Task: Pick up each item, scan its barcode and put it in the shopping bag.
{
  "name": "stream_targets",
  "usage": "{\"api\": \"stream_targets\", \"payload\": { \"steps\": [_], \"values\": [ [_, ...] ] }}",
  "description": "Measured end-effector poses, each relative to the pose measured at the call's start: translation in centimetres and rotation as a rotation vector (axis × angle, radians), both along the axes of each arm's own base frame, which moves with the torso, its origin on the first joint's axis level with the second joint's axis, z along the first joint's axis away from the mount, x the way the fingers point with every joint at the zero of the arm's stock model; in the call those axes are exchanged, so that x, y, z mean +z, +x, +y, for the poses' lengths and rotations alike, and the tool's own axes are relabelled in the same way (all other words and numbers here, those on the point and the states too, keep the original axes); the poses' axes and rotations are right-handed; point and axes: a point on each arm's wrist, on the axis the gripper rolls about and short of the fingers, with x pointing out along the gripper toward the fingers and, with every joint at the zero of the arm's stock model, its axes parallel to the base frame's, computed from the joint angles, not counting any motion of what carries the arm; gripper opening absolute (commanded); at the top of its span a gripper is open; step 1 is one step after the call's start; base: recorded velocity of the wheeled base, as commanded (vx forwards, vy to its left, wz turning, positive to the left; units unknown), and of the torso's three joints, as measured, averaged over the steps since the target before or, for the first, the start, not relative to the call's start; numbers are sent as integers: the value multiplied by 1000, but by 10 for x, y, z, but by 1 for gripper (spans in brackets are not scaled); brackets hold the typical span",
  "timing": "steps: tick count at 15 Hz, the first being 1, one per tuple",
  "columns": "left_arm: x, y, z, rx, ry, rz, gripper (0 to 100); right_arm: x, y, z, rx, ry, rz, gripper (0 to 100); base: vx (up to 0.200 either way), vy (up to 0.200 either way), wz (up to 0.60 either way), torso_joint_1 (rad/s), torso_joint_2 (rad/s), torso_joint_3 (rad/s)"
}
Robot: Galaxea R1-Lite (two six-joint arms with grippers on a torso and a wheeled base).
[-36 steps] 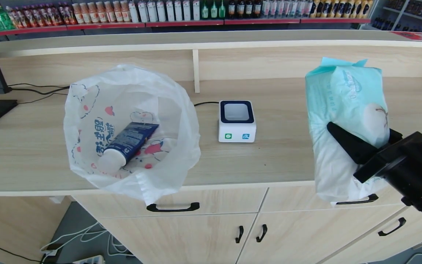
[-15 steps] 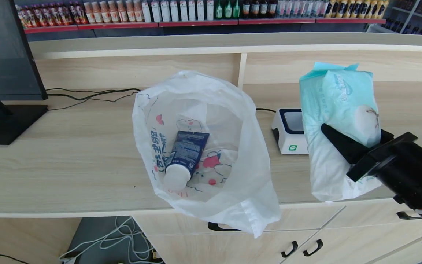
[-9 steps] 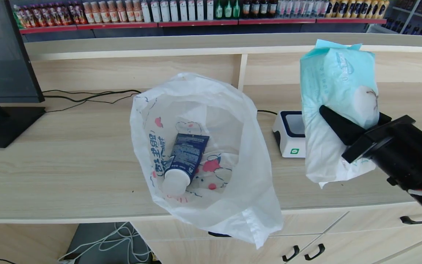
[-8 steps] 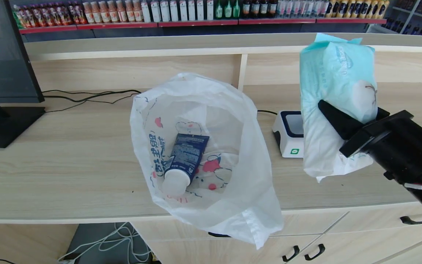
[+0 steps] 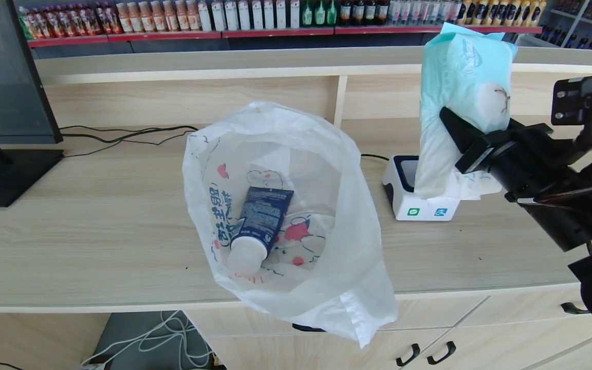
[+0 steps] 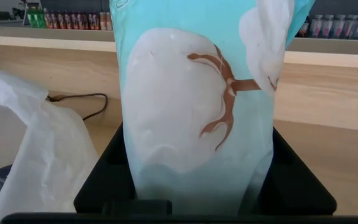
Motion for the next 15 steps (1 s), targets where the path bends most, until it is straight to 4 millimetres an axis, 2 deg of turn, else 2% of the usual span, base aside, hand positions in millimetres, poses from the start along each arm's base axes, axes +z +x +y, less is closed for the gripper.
{"api": "stream_targets", "payload": {
  "steps": [6,10,15],
  "values": [
    [0,0,0,0,0,0,0,-6,33,12,2,3,-4,0,0,0,0,0,0,0],
    [0,0,0,0,0,0,0,-12,40,14,-14,10,15,0,0,0,0,0,0,0],
    [0,0,0,0,0,0,0,-12,37,13,-21,11,21,0,0,0,0,0,0,0]
  ]
}}
